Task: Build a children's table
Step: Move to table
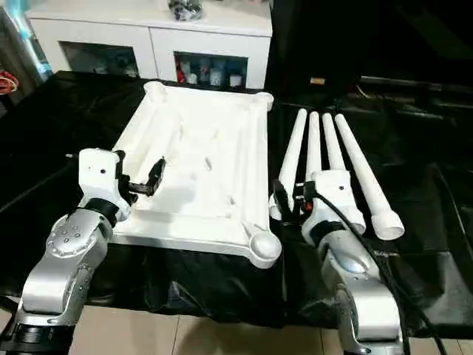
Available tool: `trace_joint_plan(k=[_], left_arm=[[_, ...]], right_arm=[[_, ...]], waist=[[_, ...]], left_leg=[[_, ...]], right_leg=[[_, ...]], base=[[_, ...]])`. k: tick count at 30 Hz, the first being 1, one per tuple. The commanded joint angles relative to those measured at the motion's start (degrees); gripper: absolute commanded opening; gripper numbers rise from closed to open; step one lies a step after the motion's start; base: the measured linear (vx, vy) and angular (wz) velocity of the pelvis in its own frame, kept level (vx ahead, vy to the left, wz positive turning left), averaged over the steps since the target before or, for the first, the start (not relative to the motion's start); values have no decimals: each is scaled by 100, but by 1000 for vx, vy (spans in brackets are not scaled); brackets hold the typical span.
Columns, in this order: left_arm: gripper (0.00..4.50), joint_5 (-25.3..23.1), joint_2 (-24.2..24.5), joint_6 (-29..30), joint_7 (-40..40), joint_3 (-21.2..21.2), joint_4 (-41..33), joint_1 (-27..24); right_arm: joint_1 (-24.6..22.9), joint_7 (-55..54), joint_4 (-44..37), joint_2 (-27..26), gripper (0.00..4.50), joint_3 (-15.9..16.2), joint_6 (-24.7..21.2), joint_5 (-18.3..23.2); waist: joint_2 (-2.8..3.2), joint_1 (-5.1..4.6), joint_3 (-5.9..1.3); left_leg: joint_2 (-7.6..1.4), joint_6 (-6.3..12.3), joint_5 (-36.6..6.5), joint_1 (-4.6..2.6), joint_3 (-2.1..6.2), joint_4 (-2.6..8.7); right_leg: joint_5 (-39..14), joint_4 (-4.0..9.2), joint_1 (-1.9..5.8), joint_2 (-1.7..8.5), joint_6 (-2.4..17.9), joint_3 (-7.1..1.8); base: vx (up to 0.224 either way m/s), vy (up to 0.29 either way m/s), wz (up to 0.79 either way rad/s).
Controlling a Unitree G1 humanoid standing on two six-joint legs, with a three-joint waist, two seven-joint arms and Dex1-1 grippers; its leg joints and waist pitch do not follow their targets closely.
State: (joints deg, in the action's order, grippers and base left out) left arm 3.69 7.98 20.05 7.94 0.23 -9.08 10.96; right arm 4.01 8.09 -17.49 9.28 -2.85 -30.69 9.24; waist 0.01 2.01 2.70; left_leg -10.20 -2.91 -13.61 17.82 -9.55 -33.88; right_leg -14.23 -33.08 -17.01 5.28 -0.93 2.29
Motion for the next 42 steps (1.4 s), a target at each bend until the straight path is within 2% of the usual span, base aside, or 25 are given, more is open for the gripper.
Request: trace_joint_plan(k=[1, 5, 6, 8, 9, 10, 11, 12, 13, 14, 15, 16, 19, 20, 22, 24, 25, 26, 28, 31, 32, 33, 37, 40, 42], left_arm=[[450, 6, 7, 104, -27, 38, -152, -58], [450, -3, 37, 127, -11, 30, -200, -112], [450, 12, 42, 124, -1, 43, -207, -118], [450, 26, 45, 111, -8, 79, -182, -117], [450, 30, 47, 95, -10, 94, -154, -111], [450, 30, 50, 73, -12, 107, -86, -64], [450, 30, 50, 73, -12, 107, -86, -64], [450, 39, 46, 58, -6, 111, -54, -27], [450, 37, 40, 43, -8, 107, -13, 20], [450, 33, 39, 34, -7, 100, -2, 35], [450, 28, 38, 27, -6, 93, 7, 49], [450, 20, 31, 27, -17, 81, 9, 64], [450, -1, 14, 41, -10, 77, 2, 101], [450, -8, 21, 49, -5, 74, 1, 108], [450, -36, 72, 34, 29, 56, 19, 135], [450, -8, 92, 34, 55, 80, 39, 163], [450, 0, 98, 35, 65, 87, 44, 171], [450, 2, 119, 21, 91, 87, 63, 195], [450, 40, 142, 1, 141, 110, 101, 249], [450, 56, 194, 51, 217, 107, 157, 366], [450, 60, 197, 56, 227, 104, 161, 373], [450, 79, 243, 58, 338, 60, 202, 448], [450, 71, 438, -34, 696, -104, 290, 663], [450, 77, 484, -51, 768, -118, 337, 745], [450, 64, 523, -60, 770, -74, 422, 894]], right_arm=[[26, 9, 77, -15, 445, -33, 44, 52], [55, 9, 217, -87, 445, 21, 85, 39], [57, 4, 217, -105, 445, 35, 101, 36], [58, 6, 174, -165, 445, 17, 111, 103], [53, 8, 129, -141, 445, 55, 117, 62], [39, 9, 65, -112, 445, 91, 83, 23], [39, 9, 65, -112, 445, 91, 83, 23], [40, 15, 46, -100, 445, 97, 69, 15], [60, 35, 63, -67, 445, 96, 77, -2], [71, 44, 76, -49, 445, 91, 86, -10], [84, 52, 93, -31, 445, 86, 94, -20], [121, 58, 133, -14, 445, 56, 99, -14], [279, -8, 285, 32, 445, 55, 23, -88], [323, -30, 323, 43, 445, 72, -17, -119], [447, -78, 425, 52, 445, 117, -88, -193], [527, -98, 467, 53, 445, 152, -223, -215], [548, -103, 479, 55, 445, 166, -251, -224], [599, -92, 507, 45, 445, 187, -304, -208], [732, -102, 600, 17, 445, 238, -419, -224], [1098, -273, 991, -90, 445, 164, -650, -219], [1121, -282, 1021, -93, 445, 157, -668, -219], [1346, -360, 1333, -107, 445, 97, -829, -241], [2036, -562, 2216, -82, 445, -106, -969, -299], [2255, -600, 2497, -61, 445, -204, -932, -270], [2691, -555, 3052, 27, 445, -307, -807, -217]], waist=[[-30, 10, -310], [-11, 40, -382], [65, 29, -392], [39, -28, -263], [-200, 101, -231], [-114, 226, -398], [-105, 200, -401], [-57, 181, -433], [-13, 172, -454], [-3, 121, -466], [-9, 103, -462], [-56, 105, -461], [-75, 194, -458], [-29, 206, -497], [-39, 204, -545], [-42, 310, -552], [-13, 342, -552], [-46, 345, -520], [3, 308, -367], [-14, 258, -254], [-14, 258, -254], [-7, 254, -258], [-25, 248, -277], [-21, 274, -339], [-40, 269, -354]], left_leg=[[-114, 589, -1173, -52, -20, 456], [-56, 767, -510, 8, -6, 416], [-269, 360, -777, -492, -37, 485], [-375, -90, -1399, -710, -151, 545], [-2, 103, -1290, -47, -193, 393], [181, 469, -650, 132, -184, 211], [167, 575, -406, 218, -118, 179], [189, 657, -74, 240, -75, 177], [166, 691, 59, 179, -42, 204], [112, 819, 279, 11, 7, 234], [73, 984, 428, -89, 39, 228], [81, 1070, 476, -96, 42, 212], [104, 1176, 810, 77, 73, 162], [34, 1191, 1358, -5, 128, 115], [37, 1100, 2673, 52, 206, -43], [24, 537, 2979, 168, 197, -95], [-3, 396, 2887, 146, 197, -88], [-23, 115, 2323, 212, 196, -7], [-117, -397, 249, 171, 186, 190], [-130, -603, -1275, 105, 176, 333], [-130, -603, -1275, 105, 176, 333], [-130, -631, -1472, 91, 173, 349], [-109, -680, -1406, 141, 174, 361], [-114, -680, -892, 219, 148, 332], [-93, -686, -996, 235, 135, 341]], right_leg=[[-1306, 362, 240, 62, 1378, -60], [-659, 300, 311, 30, 1291, -59], [-476, 151, -18, -66, 1461, -101], [-281, 48, -259, -97, 1577, -116], [-71, 176, 265, -36, 1443, -306], [474, 228, 549, 76, 1304, -525], [674, 205, 563, 57, 1363, -541], [1107, 138, 552, -62, 1411, -482], [1313, 86, 506, -109, 1417, -430], [1646, -2, 369, -226, 1407, -328], [1765, -53, 294, -256, 1405, -286], [1810, -55, 303, -255, 1408, -295], [2010, -74, 358, -192, 1408, -356], [2300, -167, 209, -188, 1343, -315], [3161, -321, 104, -204, 1117, -322], [3893, -378, 42, -133, 757, -392], [3935, -367, -15, -119, 703, -385], [3653, -330, 6, -102, 638, -365], [1637, -117, -112, -9, 771, -339], [-744, 72, -165, 57, 733, -378], [-744, 72, -165, 57, 733, -378], [-1407, 133, -218, 80, 630, -395], [-1760, 160, -290, 81, 533, -384], [-1089, 99, -284, 64, 551, -371], [-962, 80, -295, 44, 624, -350]], base=[[0, 0, 0], [0, 0, 0], [81, -28, -10], [103, -33, -30], [39, 16, -31], [0, 0, 0], [0, 0, 0], [55, -24, 14], [58, -31, 15], [58, -31, 15], [80, -19, 16], [61, -8, 13], [20, -3, 4], [0, 0, 0], [0, 0, 0], [-36, -4, 3], [-96, -18, 0], [-96, -18, 0], [-123, -35, 1], [-135, -36, 1], [-140, -30, 1], [-133, -31, 0], [-100, -24, 0], [-49, -9, -2], [0, 0, 0]])
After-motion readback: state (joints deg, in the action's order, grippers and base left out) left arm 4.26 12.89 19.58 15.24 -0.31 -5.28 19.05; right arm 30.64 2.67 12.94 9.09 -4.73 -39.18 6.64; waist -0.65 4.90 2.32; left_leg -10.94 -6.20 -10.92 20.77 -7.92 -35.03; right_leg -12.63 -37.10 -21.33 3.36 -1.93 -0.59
